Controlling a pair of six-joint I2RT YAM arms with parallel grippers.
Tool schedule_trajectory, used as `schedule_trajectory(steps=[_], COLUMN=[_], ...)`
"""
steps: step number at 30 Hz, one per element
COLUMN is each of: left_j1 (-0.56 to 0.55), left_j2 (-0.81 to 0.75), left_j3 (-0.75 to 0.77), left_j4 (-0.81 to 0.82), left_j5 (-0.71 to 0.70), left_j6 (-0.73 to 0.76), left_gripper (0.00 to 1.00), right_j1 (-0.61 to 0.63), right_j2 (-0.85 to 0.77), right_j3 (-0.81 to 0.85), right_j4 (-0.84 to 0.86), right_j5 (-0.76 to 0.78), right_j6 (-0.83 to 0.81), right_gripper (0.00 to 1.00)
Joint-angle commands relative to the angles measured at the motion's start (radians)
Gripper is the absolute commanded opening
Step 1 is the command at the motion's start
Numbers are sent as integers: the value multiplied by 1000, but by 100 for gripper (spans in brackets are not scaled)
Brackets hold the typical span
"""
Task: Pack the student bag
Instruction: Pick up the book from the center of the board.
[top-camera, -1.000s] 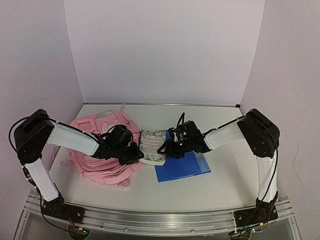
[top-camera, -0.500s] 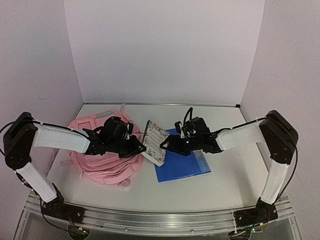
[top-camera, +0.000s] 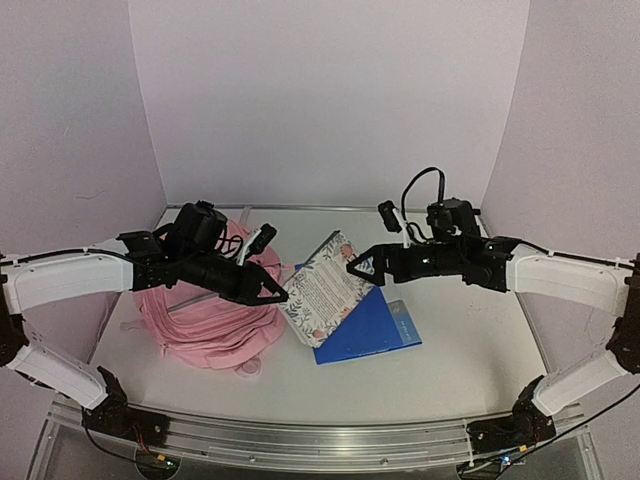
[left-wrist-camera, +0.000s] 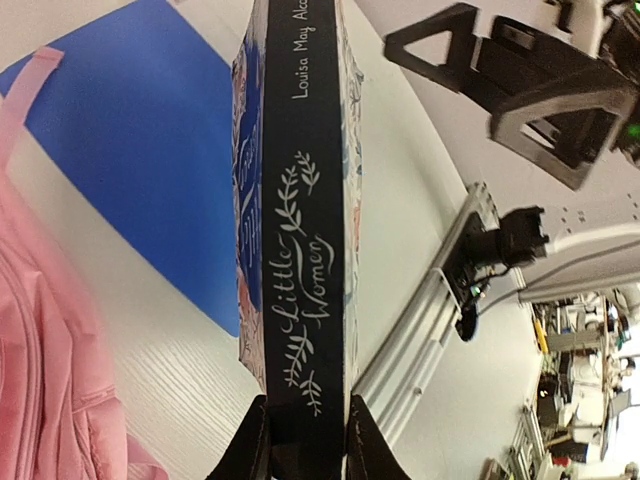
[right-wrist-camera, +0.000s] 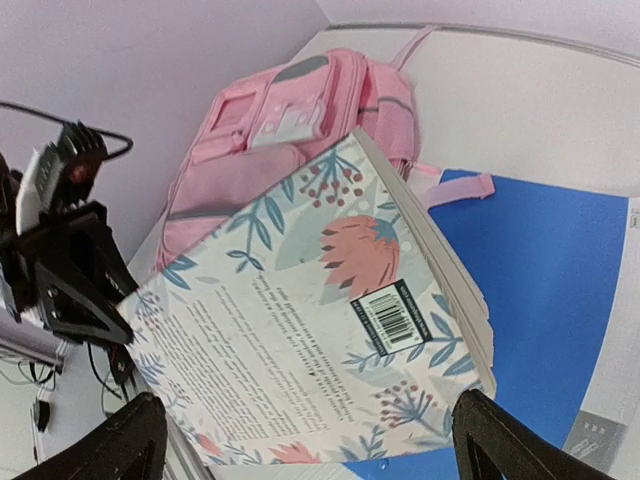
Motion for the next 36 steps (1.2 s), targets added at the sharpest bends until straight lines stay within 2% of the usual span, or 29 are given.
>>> schedule_trajectory(steps=[1, 5, 9, 15, 19, 23, 31, 33, 36], left_j1=[6, 6, 6, 6, 6, 6, 6, 6, 12], left_j2=[-77, -80, -86, -79, -56, -31, 11, 28, 44], left_j3=[111, 147, 169, 201, 223, 248, 290, 301, 311], left_j4=[-32, -92, -123, -157, -164, -181, -203, -226, -251], left_j5=[221, 350, 445, 525, 580, 588, 610, 605, 579], left_j6=[150, 194, 221, 256, 268, 289, 310, 326, 344], left_gripper=[0, 0, 0, 0, 0, 0, 0, 0, 0], right_j1=[-33, -103, -112, -112, -112, -112, -112, -112, -112], right_j2=[-70, -90, -92, -91, -78, -63, -62, -67, -73], right_j3=[64, 65, 71, 79, 88, 91, 78, 78, 79], right_j4=[-186, -243, -276, -288, -294, -295, -293, -292, -289], right_j5=[-91, -196, -307, -516, -581, -674, -803, -824, -829], right_j6=[-135, -152, -165, -167, -164, -174, -209, -219, -230], right_gripper=[98, 98, 98, 98, 95, 79, 41, 34, 15])
